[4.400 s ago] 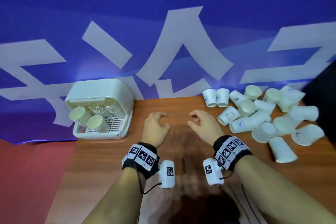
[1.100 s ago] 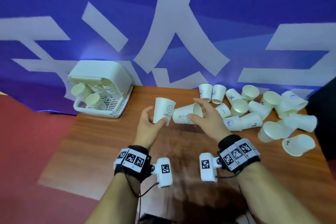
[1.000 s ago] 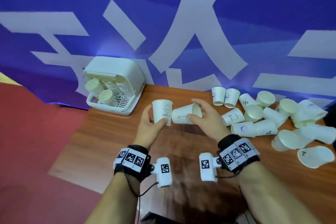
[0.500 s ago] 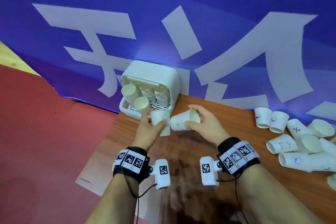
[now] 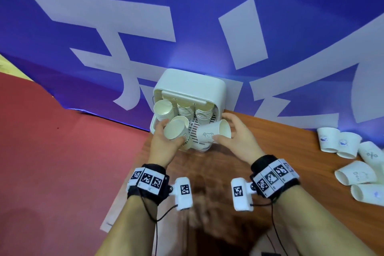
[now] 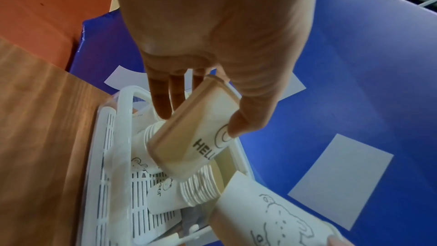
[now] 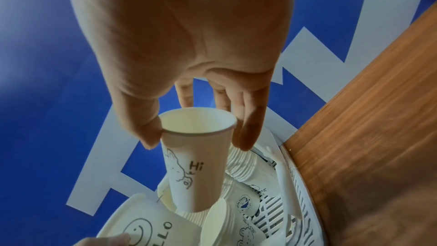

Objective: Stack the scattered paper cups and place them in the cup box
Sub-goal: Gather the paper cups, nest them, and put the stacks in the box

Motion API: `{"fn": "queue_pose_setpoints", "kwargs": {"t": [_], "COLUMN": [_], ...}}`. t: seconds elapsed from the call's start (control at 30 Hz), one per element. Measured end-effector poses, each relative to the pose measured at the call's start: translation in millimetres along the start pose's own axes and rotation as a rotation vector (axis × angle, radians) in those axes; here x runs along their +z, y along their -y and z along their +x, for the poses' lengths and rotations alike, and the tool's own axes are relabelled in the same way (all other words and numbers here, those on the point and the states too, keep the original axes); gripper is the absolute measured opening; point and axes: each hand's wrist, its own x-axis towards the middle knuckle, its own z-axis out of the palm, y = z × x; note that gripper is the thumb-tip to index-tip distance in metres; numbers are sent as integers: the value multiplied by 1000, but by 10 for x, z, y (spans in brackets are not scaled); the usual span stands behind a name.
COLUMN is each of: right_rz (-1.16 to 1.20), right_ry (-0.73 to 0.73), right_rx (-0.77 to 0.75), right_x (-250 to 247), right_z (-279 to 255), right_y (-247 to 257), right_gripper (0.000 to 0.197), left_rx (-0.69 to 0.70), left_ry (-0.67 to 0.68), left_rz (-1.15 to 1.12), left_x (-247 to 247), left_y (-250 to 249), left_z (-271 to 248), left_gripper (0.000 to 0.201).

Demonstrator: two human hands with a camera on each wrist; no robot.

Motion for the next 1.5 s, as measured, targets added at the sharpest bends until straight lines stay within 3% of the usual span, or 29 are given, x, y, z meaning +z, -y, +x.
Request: {"fn": "queue_pose_setpoints", "kwargs": {"t": [0.13, 0.4, 0.83, 1.0, 1.17, 1.5], "right_rz": [-18, -61, -122, -111, -92, -109], "right_ry": [-41, -55, -31, -37, -28, -22], "right_rx": [14, -9, -20, -10, -8, 0], "right_x": [73, 194, 299, 298, 315, 336], "right_z": [115, 343, 515, 524, 530, 538], "right_y": [-17, 27, -117, -170, -224, -205], "right_gripper": [60, 56, 75, 73, 74, 74], "left_rx": [38, 119, 251, 240, 218, 129], "left_ry": [-15, -63, -28, -4, 20, 68], "left_rz": [79, 169, 347, 422, 483, 524], "left_x": [-89, -101, 190, 277, 343, 357], "left_y": [7, 83, 318, 391, 478, 586], "left_z": [193, 594, 879, 926, 981, 977], "left_gripper": [98, 83, 76, 78, 67, 70]}}
